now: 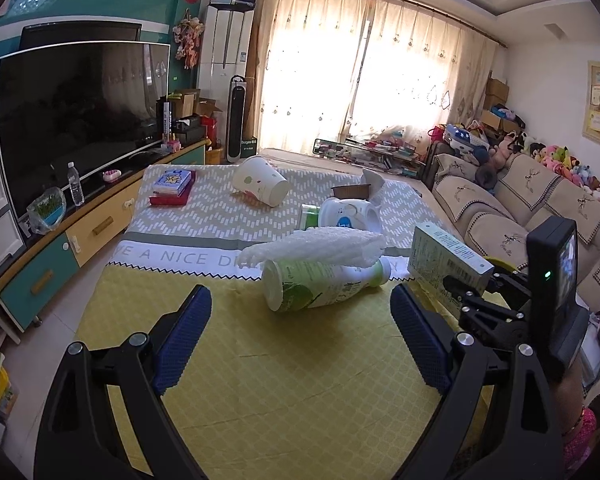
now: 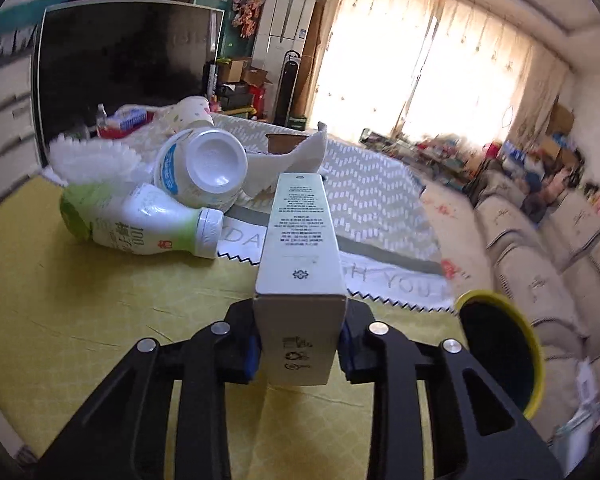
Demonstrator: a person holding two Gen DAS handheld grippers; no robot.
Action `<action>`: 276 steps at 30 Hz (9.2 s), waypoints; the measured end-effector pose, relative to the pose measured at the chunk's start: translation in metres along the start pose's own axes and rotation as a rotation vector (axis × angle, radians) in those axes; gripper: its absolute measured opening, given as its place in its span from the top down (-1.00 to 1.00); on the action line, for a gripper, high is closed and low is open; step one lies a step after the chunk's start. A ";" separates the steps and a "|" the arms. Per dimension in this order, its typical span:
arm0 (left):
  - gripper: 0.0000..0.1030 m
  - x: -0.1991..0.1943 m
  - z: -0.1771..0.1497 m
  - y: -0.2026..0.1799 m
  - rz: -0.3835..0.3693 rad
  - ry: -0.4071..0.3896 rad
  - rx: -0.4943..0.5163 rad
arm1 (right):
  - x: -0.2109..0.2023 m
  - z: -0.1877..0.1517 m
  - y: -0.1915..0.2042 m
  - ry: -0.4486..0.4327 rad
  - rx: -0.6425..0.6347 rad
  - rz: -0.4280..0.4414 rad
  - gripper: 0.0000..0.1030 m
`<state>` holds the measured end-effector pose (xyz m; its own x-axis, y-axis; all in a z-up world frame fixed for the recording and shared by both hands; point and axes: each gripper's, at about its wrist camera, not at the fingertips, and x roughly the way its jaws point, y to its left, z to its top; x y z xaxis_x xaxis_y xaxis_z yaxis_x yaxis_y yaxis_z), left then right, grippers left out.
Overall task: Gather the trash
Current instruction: 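Grasp the white patterned box with the right gripper, then carry the white box with the right gripper and drop it into the bin, then grasp the white plastic bag with the left gripper, then carry the plastic bag with the left gripper and release it into the bin, then grasp the white upturned cup with the right gripper, then carry the white cup with the right gripper and drop it into the bin, then grasp the green-labelled milk bottle with the left gripper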
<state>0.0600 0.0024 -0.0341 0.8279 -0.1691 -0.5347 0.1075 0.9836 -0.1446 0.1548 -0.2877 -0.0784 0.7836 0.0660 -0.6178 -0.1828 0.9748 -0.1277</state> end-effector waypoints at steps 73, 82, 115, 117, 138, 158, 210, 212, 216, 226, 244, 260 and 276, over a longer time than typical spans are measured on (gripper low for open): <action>-0.74 0.097 0.006 -0.053 0.094 -0.002 0.680 | -0.016 -0.078 -0.181 0.005 0.494 -0.152 -0.40; 0.54 0.118 0.020 -0.044 0.098 0.015 0.648 | -0.017 -0.076 -0.178 0.002 0.487 -0.140 -0.40; 0.69 0.124 0.047 -0.330 -0.440 0.033 0.711 | -0.089 -0.130 -0.266 -0.077 0.624 -0.361 -0.46; 0.69 0.141 0.041 -0.359 -0.467 0.066 0.733 | -0.094 -0.137 -0.275 -0.082 0.645 -0.368 -0.46; -0.39 0.176 0.033 -0.391 -0.452 0.119 0.652 | -0.088 -0.161 -0.302 -0.058 0.706 -0.363 -0.50; -0.90 0.032 0.032 -0.068 -0.002 -0.016 0.149 | -0.042 -0.042 -0.134 -0.072 0.359 0.027 -0.56; -0.90 0.041 -0.003 0.031 0.051 0.031 0.010 | 0.055 0.092 0.007 0.042 0.174 0.417 -0.50; -0.90 0.041 -0.003 0.028 0.051 0.034 0.019 | 0.043 0.087 -0.004 0.021 0.186 0.404 -0.49; -0.90 0.043 -0.002 0.021 0.047 0.042 0.034 | 0.015 0.072 -0.040 -0.035 0.238 0.346 -0.50; -0.90 0.052 -0.001 -0.010 0.035 0.065 0.093 | -0.036 0.004 -0.170 -0.097 0.429 0.022 -0.50; -0.90 0.080 0.002 -0.048 0.035 0.119 0.164 | 0.014 -0.078 -0.294 0.056 0.575 -0.253 -0.73; -0.90 0.115 0.022 -0.013 -0.022 0.102 0.275 | 0.007 -0.077 -0.249 0.058 0.568 -0.167 -0.77; -0.90 0.166 0.024 -0.009 -0.388 0.297 0.405 | 0.009 -0.069 -0.242 0.058 0.554 -0.130 -0.77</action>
<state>0.2095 -0.0332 -0.1011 0.5047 -0.4714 -0.7232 0.6171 0.7829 -0.0797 0.1650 -0.5373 -0.1069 0.7422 -0.0581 -0.6676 0.2634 0.9413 0.2110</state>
